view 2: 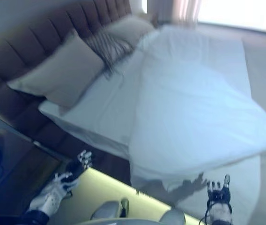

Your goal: Make the bed neatly

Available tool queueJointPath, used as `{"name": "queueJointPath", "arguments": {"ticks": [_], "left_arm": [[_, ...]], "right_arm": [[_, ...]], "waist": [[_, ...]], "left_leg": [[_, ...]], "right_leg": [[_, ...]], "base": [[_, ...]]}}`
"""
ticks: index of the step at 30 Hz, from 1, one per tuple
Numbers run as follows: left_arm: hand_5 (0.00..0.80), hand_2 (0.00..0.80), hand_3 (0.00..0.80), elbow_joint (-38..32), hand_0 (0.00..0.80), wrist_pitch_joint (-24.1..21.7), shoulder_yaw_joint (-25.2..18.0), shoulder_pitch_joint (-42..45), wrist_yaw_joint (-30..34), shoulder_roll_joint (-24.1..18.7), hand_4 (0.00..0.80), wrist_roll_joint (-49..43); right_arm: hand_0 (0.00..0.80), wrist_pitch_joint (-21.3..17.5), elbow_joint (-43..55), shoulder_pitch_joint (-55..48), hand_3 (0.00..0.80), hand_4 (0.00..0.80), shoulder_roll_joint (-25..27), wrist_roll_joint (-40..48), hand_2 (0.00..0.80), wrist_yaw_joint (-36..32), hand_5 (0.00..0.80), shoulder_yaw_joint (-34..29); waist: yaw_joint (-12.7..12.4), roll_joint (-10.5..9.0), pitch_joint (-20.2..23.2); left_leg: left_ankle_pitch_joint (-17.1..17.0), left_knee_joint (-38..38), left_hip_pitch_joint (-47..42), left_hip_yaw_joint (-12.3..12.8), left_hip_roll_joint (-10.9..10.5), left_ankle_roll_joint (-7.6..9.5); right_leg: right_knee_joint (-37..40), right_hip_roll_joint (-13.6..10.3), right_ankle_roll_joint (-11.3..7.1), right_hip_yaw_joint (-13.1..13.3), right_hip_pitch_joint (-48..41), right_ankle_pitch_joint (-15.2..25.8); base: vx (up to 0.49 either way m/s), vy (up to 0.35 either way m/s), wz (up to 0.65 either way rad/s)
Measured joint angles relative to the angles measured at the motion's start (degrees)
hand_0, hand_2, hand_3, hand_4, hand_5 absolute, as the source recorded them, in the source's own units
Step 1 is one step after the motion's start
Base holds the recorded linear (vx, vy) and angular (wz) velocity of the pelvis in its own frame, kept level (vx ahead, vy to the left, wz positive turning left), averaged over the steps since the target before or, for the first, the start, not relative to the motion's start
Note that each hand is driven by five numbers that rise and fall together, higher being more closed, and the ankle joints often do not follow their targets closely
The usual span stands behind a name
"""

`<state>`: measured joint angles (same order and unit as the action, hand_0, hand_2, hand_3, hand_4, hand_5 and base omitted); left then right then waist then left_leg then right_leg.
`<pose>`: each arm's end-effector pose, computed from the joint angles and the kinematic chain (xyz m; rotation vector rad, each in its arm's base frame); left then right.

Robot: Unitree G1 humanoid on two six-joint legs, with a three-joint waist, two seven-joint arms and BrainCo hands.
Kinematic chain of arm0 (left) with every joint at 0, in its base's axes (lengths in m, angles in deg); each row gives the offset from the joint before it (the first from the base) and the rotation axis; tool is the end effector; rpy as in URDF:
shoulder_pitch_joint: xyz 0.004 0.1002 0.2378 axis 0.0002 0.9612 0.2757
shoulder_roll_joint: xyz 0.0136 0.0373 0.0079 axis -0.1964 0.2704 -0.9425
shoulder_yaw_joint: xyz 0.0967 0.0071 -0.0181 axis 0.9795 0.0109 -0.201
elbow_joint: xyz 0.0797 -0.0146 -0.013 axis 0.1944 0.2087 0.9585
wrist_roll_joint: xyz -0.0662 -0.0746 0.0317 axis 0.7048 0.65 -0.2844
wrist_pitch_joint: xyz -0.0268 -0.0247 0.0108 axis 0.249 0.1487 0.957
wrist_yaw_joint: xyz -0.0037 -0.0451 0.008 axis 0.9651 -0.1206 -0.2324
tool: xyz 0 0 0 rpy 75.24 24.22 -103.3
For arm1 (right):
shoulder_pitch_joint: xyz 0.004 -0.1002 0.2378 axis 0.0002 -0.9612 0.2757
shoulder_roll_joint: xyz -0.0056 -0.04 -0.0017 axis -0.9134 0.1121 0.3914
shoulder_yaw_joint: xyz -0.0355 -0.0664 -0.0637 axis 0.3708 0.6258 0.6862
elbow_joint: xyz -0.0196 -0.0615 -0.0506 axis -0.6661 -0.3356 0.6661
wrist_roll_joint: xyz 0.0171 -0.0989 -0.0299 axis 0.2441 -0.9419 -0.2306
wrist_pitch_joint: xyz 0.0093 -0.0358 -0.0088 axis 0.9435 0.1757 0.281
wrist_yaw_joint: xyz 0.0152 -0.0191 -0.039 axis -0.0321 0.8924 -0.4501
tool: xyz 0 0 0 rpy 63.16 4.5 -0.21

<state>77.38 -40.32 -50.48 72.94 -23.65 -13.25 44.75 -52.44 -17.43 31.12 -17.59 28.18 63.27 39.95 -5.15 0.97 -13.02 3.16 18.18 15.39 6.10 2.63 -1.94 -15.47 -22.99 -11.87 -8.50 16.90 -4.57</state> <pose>0.2050 0.2345 -0.0083 -0.3796 0.4160 -0.0985 0.1465 -0.3074 -0.0524 1.1820 0.2159 -0.9361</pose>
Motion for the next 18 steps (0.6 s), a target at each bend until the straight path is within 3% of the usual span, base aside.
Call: {"name": "queueJointPath", "arguments": {"ticks": [2,3,4,5,6,7,8,10,12,16,18], "left_arm": [[0.0,0.0,0.0,-0.15,0.0,-0.78,0.67,-4.6,-0.66,-0.02,0.0,1.67],[0.0,0.0,0.0,-0.42,0.0,-1.28,0.37,-5.54,-1.75,0.23,0.0,2.18],[0.0,0.0,0.0,-0.86,0.0,-1.86,0.27,-5.74,-2.68,0.53,0.0,2.19],[0.0,0.0,0.0,-1.6,0.0,-2.12,0.26,-5.18,-3.03,0.52,0.0,2.19],[0.0,0.0,0.0,-2.22,0.0,-2.11,0.04,-3.43,-3.4,0.95,0.0,2.24],[0.0,0.0,0.0,-3.31,0.0,-2.04,-0.25,-0.44,-3.56,0.95,0.0,2.73],[0.0,0.0,0.0,-3.53,0.0,-1.95,-0.32,1.95,-3.64,1.03,0.0,3.14],[0.0,0.0,0.0,-3.44,0.0,-2.41,0.22,3.13,-3.63,1.36,0.0,3.44],[0.0,0.0,0.0,-2.96,0.0,-3.41,0.56,2.3,-3.65,1.37,0.0,4.31],[0.0,0.0,0.0,-3.09,0.0,-3.58,0.75,-2.75,-3.6,1.26,0.0,5.48],[0.0,0.0,0.0,-4.54,0.0,-4.27,0.76,-4.6,-3.52,0.25,0.0,5.73]], "right_arm": [[0.0,-0.01,-3.64,5.17,0.0,0.0,3.01,1.92,0.0,-0.71,0.0,-0.33],[0.0,-0.02,-3.32,5.19,0.0,0.0,2.75,3.54,0.0,-1.47,0.0,-0.18],[0.0,0.04,-3.1,5.0,0.0,0.0,2.46,4.65,0.0,-2.18,0.0,0.13],[0.0,0.05,-3.02,4.9,0.0,0.0,2.08,5.35,0.0,-2.47,0.0,0.16],[0.0,0.13,-3.02,4.46,0.0,0.0,2.14,5.4,0.0,-2.45,0.0,-0.02],[0.0,0.45,-2.7,4.48,0.0,0.0,2.46,5.35,0.0,-2.46,0.0,-0.56],[0.0,0.69,-2.59,4.57,0.0,0.0,3.31,5.28,0.0,-2.51,0.0,-1.11],[0.0,0.63,-3.36,3.96,0.0,0.0,6.52,5.18,0.0,-2.74,0.0,-1.22],[0.0,0.62,-5.34,5.66,0.0,0.0,9.8,5.32,0.0,-4.49,0.0,-1.32],[0.0,0.77,-10.06,7.33,0.0,0.0,12.05,8.39,0.0,-9.7,0.0,-2.71],[0.0,2.28,-10.14,7.67,0.0,0.0,12.25,10.82,0.0,-11.24,0.0,-3.28]], "waist": [[0.03,0.85,-4.23],[0.11,0.75,-4.64],[0.04,1.4,-5.34],[0.23,1.91,-5.87],[0.77,2.59,-6.1],[1.04,2.83,-6.17],[1.39,3.08,-6.24],[1.3,2.89,-6.65],[0.93,2.8,-7.81],[-0.57,2.79,-9.98],[-0.55,3.59,-11.64]], "left_leg": [[-0.74,1.54,3.39,-0.08,1.81,-0.97],[-1.12,1.53,4.52,-0.19,3.32,-2.7],[-1.46,1.42,4.71,-0.37,5.6,-4.03],[-1.63,1.35,4.75,-0.66,8.21,-4.83],[-1.09,1.62,4.38,-1.8,10.3,-5.34],[-0.56,3.18,3.0,-3.94,11.3,-5.43],[0.95,2.6,1.35,-5.16,11.87,-6.67],[1.15,-0.48,0.68,-8.34,11.04,-6.81],[-0.17,-1.16,1.88,-9.0,10.04,-8.25],[0.86,3.52,7.09,-9.46,6.69,-8.18],[2.26,6.49,8.47,-9.86,5.78,-8.0]], "right_leg": [[1.17,-0.44,0.15,-0.27,2.26,1.96],[1.55,0.24,0.44,-0.97,1.51,2.88],[2.34,1.96,0.44,-2.97,0.72,7.16],[2.27,3.77,1.99,-4.17,0.34,9.24],[1.18,5.81,3.26,-4.89,0.22,8.24],[0.35,7.5,4.41,-4.74,0.13,7.44],[0.1,8.54,4.96,-4.67,-0.42,6.97],[0.68,8.94,5.26,-4.44,-0.13,6.96],[0.9,8.15,5.14,-4.25,1.99,8.12],[-1.77,3.62,3.3,-4.53,5.46,8.99],[-5.05,1.94,1.58,-2.33,6.65,6.8]], "base": [[-0.212,-0.542,0.04],[-0.003,-0.319,0.1],[0.121,-0.224,0.15],[0.18,-0.109,0.18],[0.216,-0.022,-0.02],[0.154,0.103,-0.22],[0.067,0.169,-0.33],[-0.178,0.219,-0.17],[-0.168,0.174,-0.13],[0.075,-0.077,0.16],[-0.046,-0.183,0.32]]}}
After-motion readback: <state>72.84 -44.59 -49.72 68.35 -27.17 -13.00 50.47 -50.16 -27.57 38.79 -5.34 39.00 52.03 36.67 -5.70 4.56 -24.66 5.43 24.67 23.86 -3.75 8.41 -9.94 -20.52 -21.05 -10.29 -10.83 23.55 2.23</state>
